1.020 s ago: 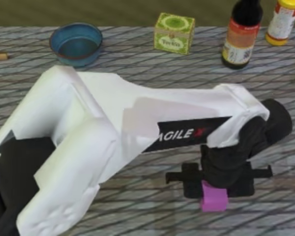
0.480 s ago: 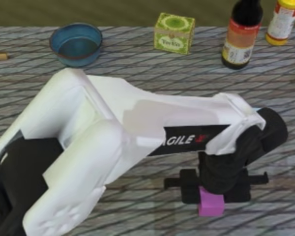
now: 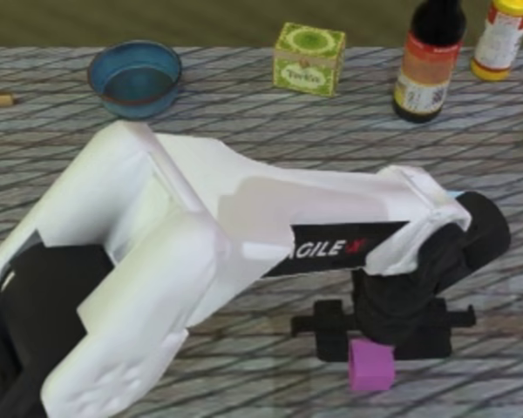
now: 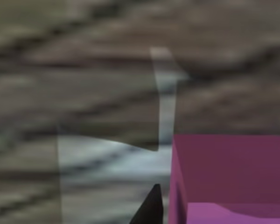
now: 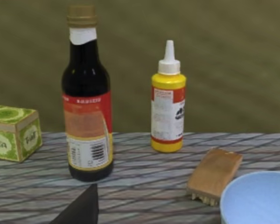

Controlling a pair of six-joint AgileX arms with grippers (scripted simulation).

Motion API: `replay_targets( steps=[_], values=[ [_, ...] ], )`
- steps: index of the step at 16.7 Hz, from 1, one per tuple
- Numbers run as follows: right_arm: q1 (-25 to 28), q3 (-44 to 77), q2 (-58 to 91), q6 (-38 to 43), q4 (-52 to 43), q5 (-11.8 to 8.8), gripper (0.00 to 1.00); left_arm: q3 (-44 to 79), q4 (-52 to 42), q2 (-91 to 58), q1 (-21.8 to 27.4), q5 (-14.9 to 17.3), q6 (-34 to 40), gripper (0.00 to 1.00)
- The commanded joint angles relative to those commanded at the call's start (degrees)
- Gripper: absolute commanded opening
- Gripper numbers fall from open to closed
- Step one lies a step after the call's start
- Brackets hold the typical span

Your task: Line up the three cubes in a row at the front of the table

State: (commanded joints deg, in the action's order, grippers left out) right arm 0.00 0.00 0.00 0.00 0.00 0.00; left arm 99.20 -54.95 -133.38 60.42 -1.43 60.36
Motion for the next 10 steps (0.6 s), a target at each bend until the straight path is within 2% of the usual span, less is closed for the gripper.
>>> replay_targets(
  steps=[2, 3, 10],
  values=[
    [0.0, 0.0, 0.0, 0.0, 0.0, 0.0, 1.00, 0.0, 0.0, 0.0, 0.0, 0.0, 0.0, 0.98],
    [0.0, 0.0, 0.0, 0.0, 0.0, 0.0, 1.00, 0.0, 0.0, 0.0, 0.0, 0.0, 0.0, 1.00],
    [0.0, 0.0, 0.0, 0.0, 0.0, 0.0, 1.00, 0.0, 0.0, 0.0, 0.0, 0.0, 0.0, 1.00]
  ],
)
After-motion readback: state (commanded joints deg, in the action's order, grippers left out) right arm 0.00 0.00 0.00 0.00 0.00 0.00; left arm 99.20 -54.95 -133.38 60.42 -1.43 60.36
